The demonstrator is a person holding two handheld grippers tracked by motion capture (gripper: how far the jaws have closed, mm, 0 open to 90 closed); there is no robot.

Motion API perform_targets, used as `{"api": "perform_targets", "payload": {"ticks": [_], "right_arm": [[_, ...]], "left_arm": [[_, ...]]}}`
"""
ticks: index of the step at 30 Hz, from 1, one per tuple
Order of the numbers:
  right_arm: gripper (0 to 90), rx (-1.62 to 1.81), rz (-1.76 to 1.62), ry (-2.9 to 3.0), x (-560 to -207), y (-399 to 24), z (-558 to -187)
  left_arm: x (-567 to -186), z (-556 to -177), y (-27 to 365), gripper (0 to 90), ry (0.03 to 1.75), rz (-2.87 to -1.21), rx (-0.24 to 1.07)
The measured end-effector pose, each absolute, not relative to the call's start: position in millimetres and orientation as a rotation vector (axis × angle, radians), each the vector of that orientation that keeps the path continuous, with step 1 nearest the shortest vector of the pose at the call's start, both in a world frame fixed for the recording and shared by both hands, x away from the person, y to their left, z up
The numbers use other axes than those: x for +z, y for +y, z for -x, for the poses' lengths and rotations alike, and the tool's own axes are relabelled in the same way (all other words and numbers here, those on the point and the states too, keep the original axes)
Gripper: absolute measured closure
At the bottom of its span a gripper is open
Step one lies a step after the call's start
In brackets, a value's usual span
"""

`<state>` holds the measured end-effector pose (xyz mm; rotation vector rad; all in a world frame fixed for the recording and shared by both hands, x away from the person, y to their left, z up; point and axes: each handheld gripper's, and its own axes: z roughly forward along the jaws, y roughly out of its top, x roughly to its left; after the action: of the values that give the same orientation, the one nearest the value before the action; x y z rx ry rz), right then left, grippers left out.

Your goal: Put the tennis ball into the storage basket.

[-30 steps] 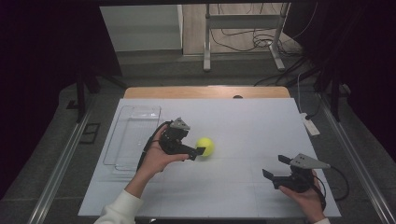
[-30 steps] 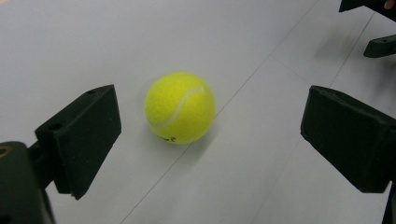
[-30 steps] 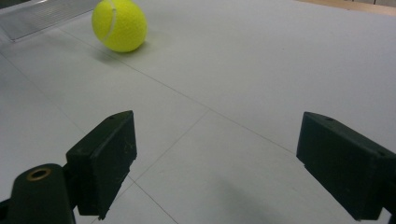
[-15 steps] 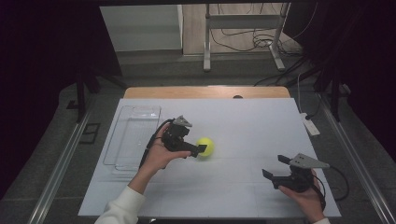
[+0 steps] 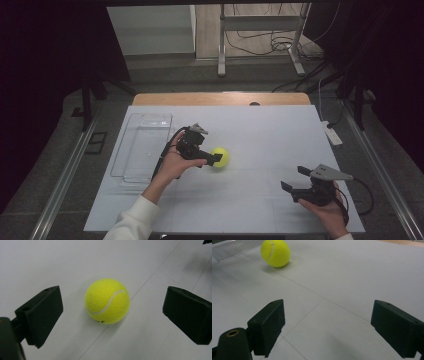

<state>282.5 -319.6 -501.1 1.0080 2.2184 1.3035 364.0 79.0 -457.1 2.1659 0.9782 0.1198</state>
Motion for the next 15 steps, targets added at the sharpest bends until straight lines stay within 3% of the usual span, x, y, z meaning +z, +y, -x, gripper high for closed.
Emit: {"api": "perform_targets", "payload": {"ticks": [15], "right_arm": [[12.7, 1.297, -1.006, 2.221, -502, -320, -283]], "left_arm": [[-467, -373, 67, 3.2, 0.984, -2.205, 0.091]]}}
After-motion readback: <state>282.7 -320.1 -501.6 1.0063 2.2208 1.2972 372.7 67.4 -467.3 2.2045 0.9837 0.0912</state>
